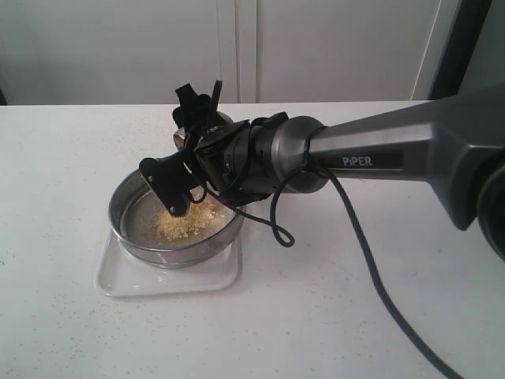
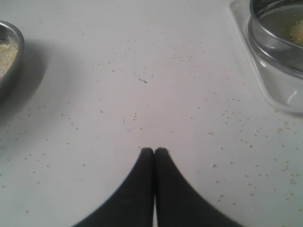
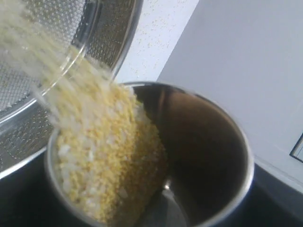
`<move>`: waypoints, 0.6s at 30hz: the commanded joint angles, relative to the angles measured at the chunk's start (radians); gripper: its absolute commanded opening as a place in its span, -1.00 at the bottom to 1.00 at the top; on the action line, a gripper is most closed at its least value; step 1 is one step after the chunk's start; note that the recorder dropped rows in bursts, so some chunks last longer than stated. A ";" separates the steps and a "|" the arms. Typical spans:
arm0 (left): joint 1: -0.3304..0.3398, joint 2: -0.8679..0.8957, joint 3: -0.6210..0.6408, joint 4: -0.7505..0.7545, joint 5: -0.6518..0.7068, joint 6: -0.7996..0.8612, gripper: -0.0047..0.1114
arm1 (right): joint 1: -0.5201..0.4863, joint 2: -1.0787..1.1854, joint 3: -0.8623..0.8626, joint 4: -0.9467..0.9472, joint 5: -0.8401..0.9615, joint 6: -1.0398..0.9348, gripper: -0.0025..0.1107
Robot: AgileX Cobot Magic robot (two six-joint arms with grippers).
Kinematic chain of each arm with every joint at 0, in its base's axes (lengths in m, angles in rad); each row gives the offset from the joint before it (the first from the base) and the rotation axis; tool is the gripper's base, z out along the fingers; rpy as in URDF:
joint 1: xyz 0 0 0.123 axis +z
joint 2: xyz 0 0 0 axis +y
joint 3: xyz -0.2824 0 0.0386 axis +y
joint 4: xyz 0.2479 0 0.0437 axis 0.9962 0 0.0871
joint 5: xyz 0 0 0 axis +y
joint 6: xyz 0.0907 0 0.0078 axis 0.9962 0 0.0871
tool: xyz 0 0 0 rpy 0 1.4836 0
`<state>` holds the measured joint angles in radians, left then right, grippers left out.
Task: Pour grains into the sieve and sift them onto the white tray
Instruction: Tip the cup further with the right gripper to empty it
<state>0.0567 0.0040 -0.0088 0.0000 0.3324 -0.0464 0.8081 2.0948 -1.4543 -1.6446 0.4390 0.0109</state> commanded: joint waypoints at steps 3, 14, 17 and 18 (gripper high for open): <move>0.000 -0.004 0.009 -0.006 0.008 0.000 -0.92 | -0.001 -0.008 -0.010 -0.017 0.009 -0.089 -0.96; 0.000 -0.004 0.009 -0.006 0.008 0.000 -0.92 | -0.001 -0.008 -0.010 -0.100 0.003 -0.146 -0.96; 0.000 -0.004 0.009 -0.006 0.008 0.000 -0.92 | -0.001 -0.008 -0.012 -0.100 0.005 -0.161 -0.96; 0.000 -0.004 0.009 -0.006 0.008 0.000 -0.92 | -0.001 -0.008 -0.012 -0.100 0.005 -0.183 -0.96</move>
<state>0.0567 0.0040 -0.0088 0.0000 0.3324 -0.0464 0.8081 2.0948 -1.4543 -1.7280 0.4373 -0.1342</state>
